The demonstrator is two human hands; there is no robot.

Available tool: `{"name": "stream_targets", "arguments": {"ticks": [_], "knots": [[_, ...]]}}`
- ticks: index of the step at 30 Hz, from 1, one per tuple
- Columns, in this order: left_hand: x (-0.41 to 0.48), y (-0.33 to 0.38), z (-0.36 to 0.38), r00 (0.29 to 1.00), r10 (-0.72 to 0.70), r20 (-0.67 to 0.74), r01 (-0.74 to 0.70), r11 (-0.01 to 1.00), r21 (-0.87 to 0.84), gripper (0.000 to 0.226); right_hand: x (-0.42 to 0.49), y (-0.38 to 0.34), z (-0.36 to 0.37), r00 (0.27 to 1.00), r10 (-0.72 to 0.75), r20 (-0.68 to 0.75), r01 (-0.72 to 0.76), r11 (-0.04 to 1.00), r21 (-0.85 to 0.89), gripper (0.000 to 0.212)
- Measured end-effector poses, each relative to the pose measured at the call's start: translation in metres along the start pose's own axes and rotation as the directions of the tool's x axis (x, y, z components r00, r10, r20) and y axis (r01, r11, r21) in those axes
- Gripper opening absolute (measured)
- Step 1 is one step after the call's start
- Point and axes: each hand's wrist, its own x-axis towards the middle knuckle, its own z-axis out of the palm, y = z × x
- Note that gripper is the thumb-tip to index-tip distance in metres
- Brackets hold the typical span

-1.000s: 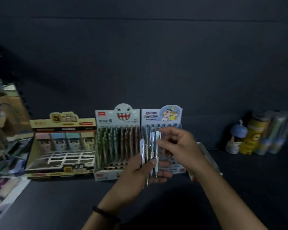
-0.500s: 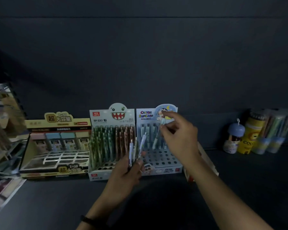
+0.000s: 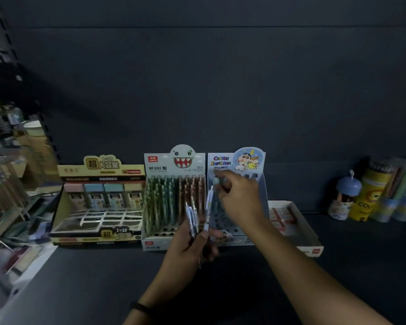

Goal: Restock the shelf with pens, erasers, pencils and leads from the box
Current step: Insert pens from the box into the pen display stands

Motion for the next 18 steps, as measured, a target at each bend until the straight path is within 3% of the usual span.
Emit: {"name": "stream_targets", "arguments": {"ticks": [6,10,13,18], "knots": [[0.002,0.001,0.001,0.999,-0.016,-0.038,0.008,0.980,-0.200,0.018,0.000,-0.006,-0.008,0.998,0.049,0.048,-0.048,0.998,-0.035,0.028],[0.003,-0.003,0.000,0.998,-0.052,-0.033,0.040,0.960,-0.277,0.024,-0.016,-0.015,-0.024,0.992,0.118,-0.051,-0.105,0.972,0.210,0.021],[0.004,-0.003,0.000,0.999,-0.046,-0.003,0.044,0.960,-0.276,0.025,-0.030,-0.015,-0.023,0.982,0.144,0.119,-0.174,0.940,0.294,0.027],[0.003,-0.008,0.000,0.998,-0.042,0.035,0.050,0.962,-0.270,0.026,-0.039,-0.014,-0.021,0.975,0.174,0.140,-0.213,0.914,0.346,0.040]]}}
